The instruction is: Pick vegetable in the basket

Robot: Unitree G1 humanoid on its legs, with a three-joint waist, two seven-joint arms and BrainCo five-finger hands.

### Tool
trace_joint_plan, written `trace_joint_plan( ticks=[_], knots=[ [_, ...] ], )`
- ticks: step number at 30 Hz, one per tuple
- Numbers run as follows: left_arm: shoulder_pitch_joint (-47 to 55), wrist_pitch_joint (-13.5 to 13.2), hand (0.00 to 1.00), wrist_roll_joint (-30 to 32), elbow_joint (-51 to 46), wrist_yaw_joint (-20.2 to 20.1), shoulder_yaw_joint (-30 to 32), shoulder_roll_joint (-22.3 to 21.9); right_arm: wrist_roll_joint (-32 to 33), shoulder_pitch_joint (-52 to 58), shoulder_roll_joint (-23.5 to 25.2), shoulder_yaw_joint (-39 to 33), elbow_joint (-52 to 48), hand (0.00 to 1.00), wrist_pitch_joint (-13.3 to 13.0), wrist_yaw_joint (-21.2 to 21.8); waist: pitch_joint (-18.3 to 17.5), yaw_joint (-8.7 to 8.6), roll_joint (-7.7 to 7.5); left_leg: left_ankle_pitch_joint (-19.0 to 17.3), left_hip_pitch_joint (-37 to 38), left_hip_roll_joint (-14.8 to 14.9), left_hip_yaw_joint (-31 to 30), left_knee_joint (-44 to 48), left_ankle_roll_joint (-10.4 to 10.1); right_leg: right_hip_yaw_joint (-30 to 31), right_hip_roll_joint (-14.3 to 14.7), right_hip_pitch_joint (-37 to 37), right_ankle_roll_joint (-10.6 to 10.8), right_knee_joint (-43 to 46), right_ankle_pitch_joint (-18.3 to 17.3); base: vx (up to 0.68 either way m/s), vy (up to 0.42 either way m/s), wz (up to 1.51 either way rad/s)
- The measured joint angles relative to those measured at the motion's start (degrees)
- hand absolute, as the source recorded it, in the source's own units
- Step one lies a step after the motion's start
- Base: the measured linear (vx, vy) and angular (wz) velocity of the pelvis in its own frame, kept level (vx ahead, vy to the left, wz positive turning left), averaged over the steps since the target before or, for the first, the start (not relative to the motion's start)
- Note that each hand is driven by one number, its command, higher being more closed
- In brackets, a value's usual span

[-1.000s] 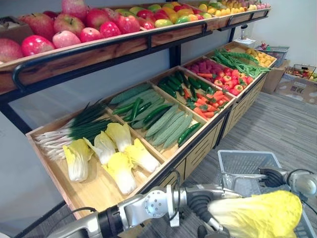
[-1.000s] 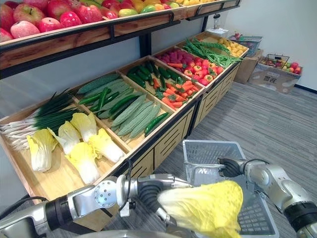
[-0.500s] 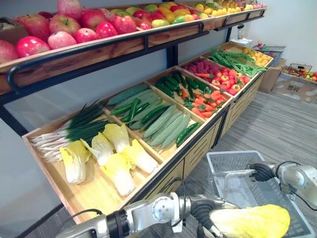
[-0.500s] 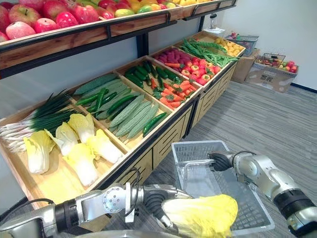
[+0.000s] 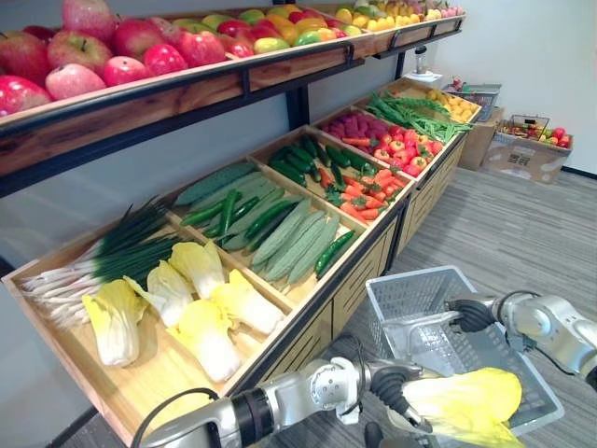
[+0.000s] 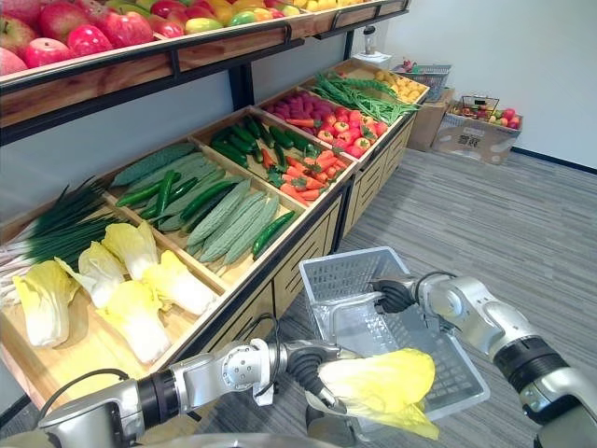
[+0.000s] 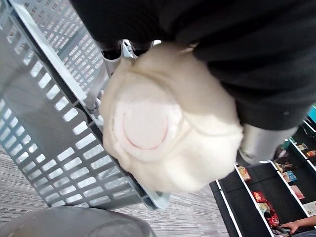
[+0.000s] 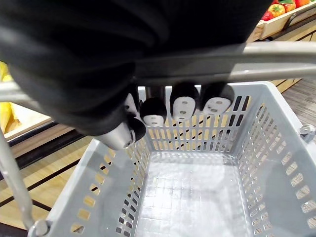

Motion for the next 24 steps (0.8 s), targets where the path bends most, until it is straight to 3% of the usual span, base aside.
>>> trace_joint_plan(
  ticks=[3,11,16,24],
  knots=[
    [-0.01,1.50,1.00,0.46,1.55,1.16,0.69,-0.84,0.00,-0.85,0.00,1.45,-0.37,1.00,0.00,0.36,0.02,-0.03,-0.04,-0.05,0.59,0.01,1.03,-0.01,-0.10,0.88,0.39,-0.27,-0.08,0.68,-0.28,0.00,0.038,-0.16],
    [-0.02,1.91,1.00,2.76,6.44,1.76,2.57,-4.54,0.03,-2.06,0.07,2.36,-0.48,1.00,0.93,1.63,0.08,-0.72,-0.12,-0.08,0.75,-0.15,2.61,-0.01,-0.23,2.40,0.93,-1.90,-0.13,2.09,-0.77,0.01,0.032,-0.11],
    [-0.08,2.58,1.00,5.14,10.00,3.23,4.76,-6.82,0.46,-3.73,0.26,3.58,-1.58,1.00,1.27,2.61,0.12,-1.99,-0.16,-0.02,1.03,-0.15,2.93,-0.10,-0.32,2.79,1.19,-1.94,-0.14,2.21,-0.77,0.01,0.030,-0.05],
    [-0.68,5.89,1.00,7.96,13.68,5.16,7.01,-9.74,1.11,-3.75,1.29,3.59,-3.13,1.00,2.79,2.66,0.36,-2.04,-0.32,-0.02,1.49,-0.54,3.88,-0.32,-0.33,3.97,1.37,-2.06,-0.14,2.36,-0.76,0.00,0.031,-0.06]
  ],
)
